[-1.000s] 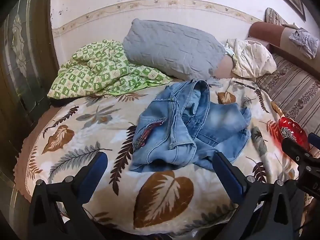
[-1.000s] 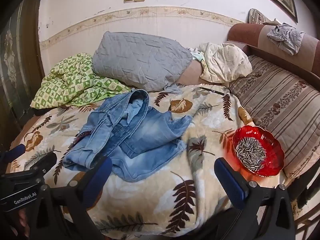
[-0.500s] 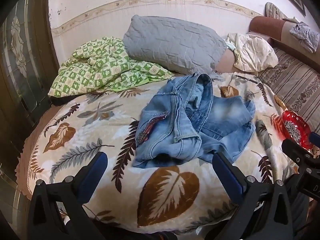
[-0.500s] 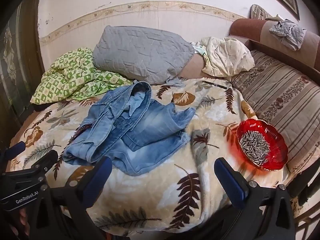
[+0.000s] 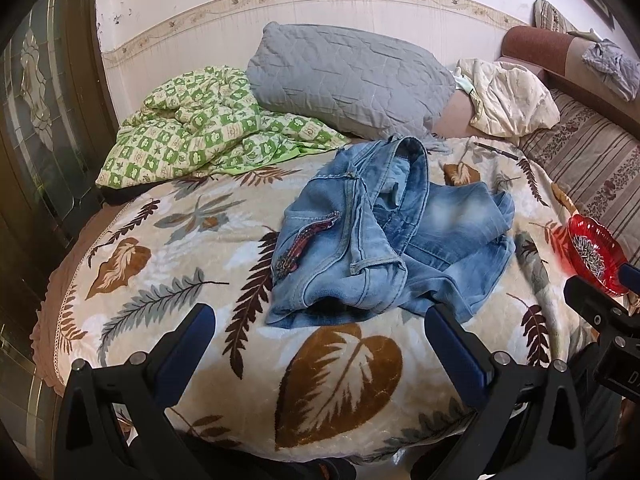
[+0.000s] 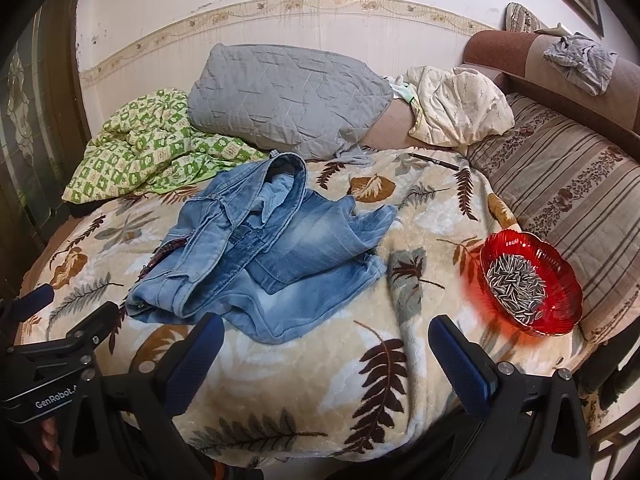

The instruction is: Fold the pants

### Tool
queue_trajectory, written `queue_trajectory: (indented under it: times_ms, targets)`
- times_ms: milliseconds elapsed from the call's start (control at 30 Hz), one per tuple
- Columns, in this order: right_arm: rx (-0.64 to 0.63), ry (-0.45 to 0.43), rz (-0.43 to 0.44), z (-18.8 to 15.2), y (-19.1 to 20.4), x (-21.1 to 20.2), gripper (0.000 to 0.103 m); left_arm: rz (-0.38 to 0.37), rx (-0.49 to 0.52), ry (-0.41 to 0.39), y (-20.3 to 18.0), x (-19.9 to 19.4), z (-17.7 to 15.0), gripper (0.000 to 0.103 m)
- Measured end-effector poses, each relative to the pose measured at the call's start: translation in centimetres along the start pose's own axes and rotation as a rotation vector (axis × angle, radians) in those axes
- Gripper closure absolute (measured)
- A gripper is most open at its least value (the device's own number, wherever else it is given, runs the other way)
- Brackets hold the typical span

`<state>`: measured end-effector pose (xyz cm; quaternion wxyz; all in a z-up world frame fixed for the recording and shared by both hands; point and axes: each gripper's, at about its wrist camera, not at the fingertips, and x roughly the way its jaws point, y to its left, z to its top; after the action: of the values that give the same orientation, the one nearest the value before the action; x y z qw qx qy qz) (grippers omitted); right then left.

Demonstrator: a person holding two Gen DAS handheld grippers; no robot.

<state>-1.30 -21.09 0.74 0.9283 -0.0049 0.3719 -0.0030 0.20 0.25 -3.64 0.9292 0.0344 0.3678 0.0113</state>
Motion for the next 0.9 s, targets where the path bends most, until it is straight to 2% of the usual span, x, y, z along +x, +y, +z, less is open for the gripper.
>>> queue_trajectory:
  times_ms: [900]
  targets:
    - [-0.003, 0.005, 0.005, -0.25, 0.25, 0.24, 0.000, -0.003, -0.011, 0.007, 0.07, 0.19, -0.36, 0.000]
